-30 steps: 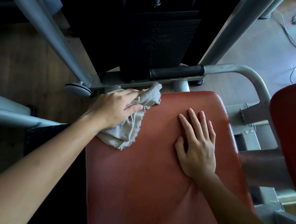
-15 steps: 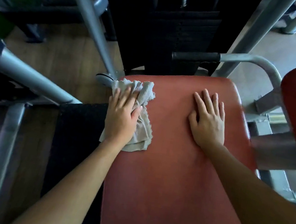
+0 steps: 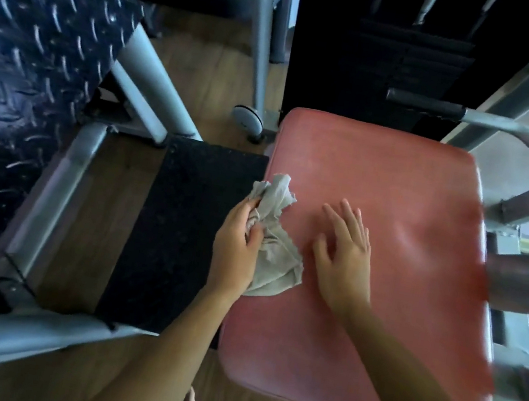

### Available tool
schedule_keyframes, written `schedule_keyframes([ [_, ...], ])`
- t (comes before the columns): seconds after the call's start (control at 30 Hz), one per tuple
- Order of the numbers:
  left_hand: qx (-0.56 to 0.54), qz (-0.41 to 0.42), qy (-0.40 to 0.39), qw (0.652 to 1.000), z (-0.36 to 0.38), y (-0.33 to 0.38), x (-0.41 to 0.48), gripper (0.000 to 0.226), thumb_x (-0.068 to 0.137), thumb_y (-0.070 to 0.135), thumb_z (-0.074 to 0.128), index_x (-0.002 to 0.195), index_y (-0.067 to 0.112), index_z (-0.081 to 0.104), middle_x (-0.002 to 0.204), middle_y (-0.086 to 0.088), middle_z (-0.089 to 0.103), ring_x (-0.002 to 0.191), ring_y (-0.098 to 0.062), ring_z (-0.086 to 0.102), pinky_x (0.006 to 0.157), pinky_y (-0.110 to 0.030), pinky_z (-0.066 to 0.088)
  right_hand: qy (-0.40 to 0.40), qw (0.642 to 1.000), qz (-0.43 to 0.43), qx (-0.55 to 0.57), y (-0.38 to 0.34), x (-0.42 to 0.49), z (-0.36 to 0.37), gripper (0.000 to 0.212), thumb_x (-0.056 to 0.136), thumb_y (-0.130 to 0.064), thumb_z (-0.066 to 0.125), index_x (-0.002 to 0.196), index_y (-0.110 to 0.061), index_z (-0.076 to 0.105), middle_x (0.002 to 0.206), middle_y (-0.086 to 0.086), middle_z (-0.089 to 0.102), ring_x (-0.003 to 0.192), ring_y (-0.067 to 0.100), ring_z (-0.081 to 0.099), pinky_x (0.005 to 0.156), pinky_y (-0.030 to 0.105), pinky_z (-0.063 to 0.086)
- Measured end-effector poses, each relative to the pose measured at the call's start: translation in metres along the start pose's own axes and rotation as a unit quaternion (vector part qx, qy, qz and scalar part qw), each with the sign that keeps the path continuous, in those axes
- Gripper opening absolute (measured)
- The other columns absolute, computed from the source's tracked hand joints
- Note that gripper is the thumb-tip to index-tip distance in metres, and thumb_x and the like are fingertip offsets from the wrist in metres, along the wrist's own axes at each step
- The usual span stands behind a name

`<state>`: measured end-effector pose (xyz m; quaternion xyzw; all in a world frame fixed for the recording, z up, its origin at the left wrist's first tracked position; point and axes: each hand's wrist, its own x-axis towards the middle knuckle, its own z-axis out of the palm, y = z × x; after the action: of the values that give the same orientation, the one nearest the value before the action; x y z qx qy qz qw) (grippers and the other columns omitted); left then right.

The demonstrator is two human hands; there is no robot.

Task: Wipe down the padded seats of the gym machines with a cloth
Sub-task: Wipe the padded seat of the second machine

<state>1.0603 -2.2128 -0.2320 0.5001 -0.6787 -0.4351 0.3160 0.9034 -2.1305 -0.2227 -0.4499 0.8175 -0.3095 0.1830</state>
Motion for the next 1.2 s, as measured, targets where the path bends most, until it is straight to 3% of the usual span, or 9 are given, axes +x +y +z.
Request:
schedule_keyframes([
  [0.1,-0.041,-0.061,0.096,0.993,-0.011,-0.002,-0.004,0.037,0.099,0.008,0.055,0.136,0.012,0.059,0.122,0.003,0.068,0.107,0.003,0.063,0.092,-0.007,0.046,0.007,1.0,-0.014,-0.001,-0.01,0.017,-0.003,0.054,0.096,-0.012,0.053,0.148,-0.026,0.047,0.164,0.001,0.028,0.155,0.02,0.012,0.126,0.043,0.013],
  [0.17,-0.074,-0.082,0.138,0.984,-0.025,-0.005,-0.001,0.033,0.1,0.01,0.054,0.132,0.011,0.06,0.112,0.004,0.069,0.096,0.009,0.063,0.084,-0.006,0.047,0.009,1.0,-0.015,-0.007,-0.016,0.032,-0.004,0.056,0.095,-0.01,0.053,0.149,-0.025,0.046,0.164,0.002,0.027,0.155,0.022,0.013,0.126,0.046,0.016],
  [0.4,-0.109,-0.086,0.18,0.974,-0.083,-0.031,0.038,0.021,0.102,0.015,0.052,0.121,0.019,0.06,0.103,0.018,0.064,0.093,0.007,0.062,0.083,-0.017,0.05,-0.01,0.996,-0.017,-0.083,-0.039,0.103,0.013,0.058,0.098,-0.021,0.053,0.153,-0.029,0.038,0.167,0.002,0.02,0.156,0.023,0.008,0.126,0.046,0.012],
  [0.5,-0.114,-0.072,0.147,0.98,-0.095,-0.044,0.07,0.02,0.102,0.013,0.052,0.12,0.014,0.06,0.101,0.012,0.066,0.091,0.005,0.062,0.081,-0.011,0.048,-0.019,0.991,0.006,-0.129,-0.041,0.142,0.032,0.057,0.103,-0.03,0.043,0.158,-0.03,0.028,0.168,0.0,0.013,0.156,0.022,0.004,0.126,0.044,0.005],
  [0.63,-0.113,-0.048,0.075,0.99,-0.094,-0.069,0.115,0.027,0.102,0.009,0.052,0.128,0.013,0.057,0.104,0.02,0.063,0.096,0.013,0.06,0.082,-0.005,0.042,0.058,0.977,0.024,-0.204,-0.033,0.152,0.054,0.056,0.105,-0.043,0.031,0.159,-0.032,0.022,0.168,-0.008,0.012,0.156,0.014,0.003,0.127,0.038,0.004],
  [0.73,-0.124,-0.053,0.025,0.991,-0.073,-0.087,0.145,0.046,0.104,0.012,0.049,0.149,0.017,0.042,0.138,0.007,0.058,0.126,0.004,0.052,0.104,-0.018,0.044,0.069,0.977,0.015,-0.202,-0.03,0.151,0.055,0.055,0.105,-0.038,0.034,0.158,-0.033,0.024,0.167,-0.01,0.015,0.155,0.01,0.004,0.127,0.038,0.007],
  [0.83,-0.146,-0.042,-0.03,0.988,-0.045,-0.089,0.166,0.057,0.106,0.016,0.046,0.159,0.019,0.025,0.164,0.004,0.03,0.15,-0.006,0.028,0.122,-0.028,0.028,0.087,0.977,0.014,-0.195,-0.031,0.152,0.054,0.055,0.103,-0.035,0.038,0.157,-0.032,0.03,0.166,-0.009,0.02,0.155,0.009,0.008,0.126,0.035,0.008],
  [1.1,-0.251,-0.062,-0.142,0.955,0.006,-0.057,0.187,0.055,0.104,0.004,0.046,0.155,0.023,0.035,0.165,0.002,0.024,0.152,-0.004,0.018,0.118,-0.01,0.02,0.093,0.977,0.021,-0.189,-0.034,0.152,0.055,0.058,0.097,-0.032,0.041,0.155,-0.03,0.036,0.165,-0.009,0.025,0.155,0.009,0.011,0.126,0.033,0.01],
  [1.2,-0.272,-0.103,-0.164,0.943,0.021,-0.041,0.196,0.047,0.106,0.018,0.046,0.152,0.025,0.04,0.163,0.006,0.031,0.148,0.002,0.024,0.118,-0.012,0.023,0.095,0.978,0.023,-0.187,-0.033,0.151,0.054,0.058,0.098,-0.032,0.042,0.155,-0.03,0.036,0.165,-0.009,0.025,0.155,0.009,0.011,0.126,0.035,0.011],
])
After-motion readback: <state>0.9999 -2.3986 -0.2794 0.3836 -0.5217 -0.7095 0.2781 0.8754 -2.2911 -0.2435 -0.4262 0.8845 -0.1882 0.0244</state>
